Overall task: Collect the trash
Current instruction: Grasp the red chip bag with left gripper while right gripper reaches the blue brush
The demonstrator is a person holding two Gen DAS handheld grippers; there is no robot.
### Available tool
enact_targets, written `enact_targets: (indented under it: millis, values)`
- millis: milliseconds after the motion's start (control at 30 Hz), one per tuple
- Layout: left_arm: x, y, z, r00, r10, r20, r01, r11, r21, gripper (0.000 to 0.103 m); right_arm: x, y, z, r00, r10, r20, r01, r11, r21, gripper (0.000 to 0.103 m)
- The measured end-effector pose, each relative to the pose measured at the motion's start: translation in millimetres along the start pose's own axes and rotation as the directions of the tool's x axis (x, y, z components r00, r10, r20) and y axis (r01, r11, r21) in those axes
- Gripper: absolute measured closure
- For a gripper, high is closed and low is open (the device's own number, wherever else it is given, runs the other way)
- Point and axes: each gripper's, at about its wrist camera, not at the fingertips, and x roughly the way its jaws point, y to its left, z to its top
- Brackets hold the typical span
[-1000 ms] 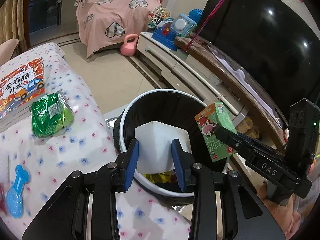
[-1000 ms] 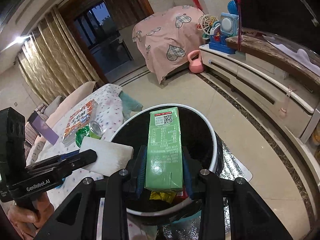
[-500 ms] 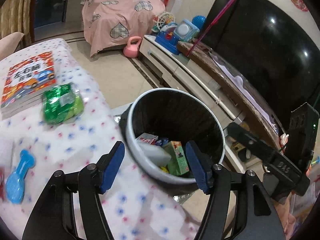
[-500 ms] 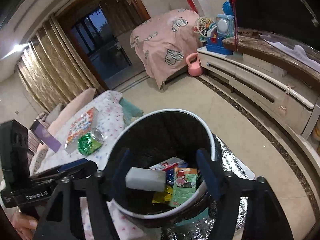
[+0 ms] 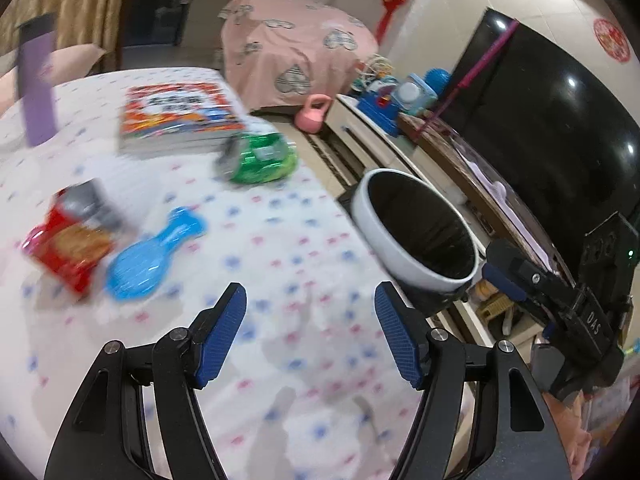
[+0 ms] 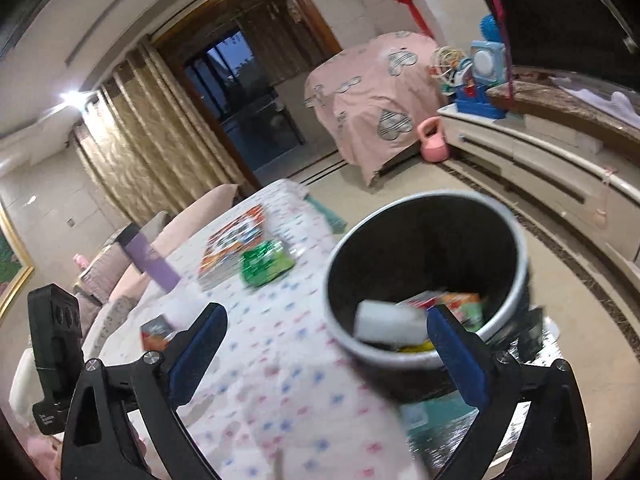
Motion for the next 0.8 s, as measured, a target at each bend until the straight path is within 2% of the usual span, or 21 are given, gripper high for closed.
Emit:
enact_targets:
  millis: [300,533,800]
  values:
    - [-39.2,62.2,-25.3,0.998,0.06,0.024,-0.057,0.993,-0.103,0.035,29.2,48.5,-42.0,0.993,0.059,-0.105,-0.062,0.998,-0.028,0.002]
    - [-54.0,101.1,-38.8,0.993,0.112,0.028,-0.107,0.982,-0.156,0.035,49.8,80.0,-57.3,0.985,0.084,-0.152,-0.095,0.993,-0.069,0.002]
    - [-55.2,127.4,-37.0,0.989,0.146,0.017,-0.141,0.977,-0.161,0.035,75.8,104.7,-69.5,0.975,0.092,-0.202,-0.116,0.987,-0.113,0.002]
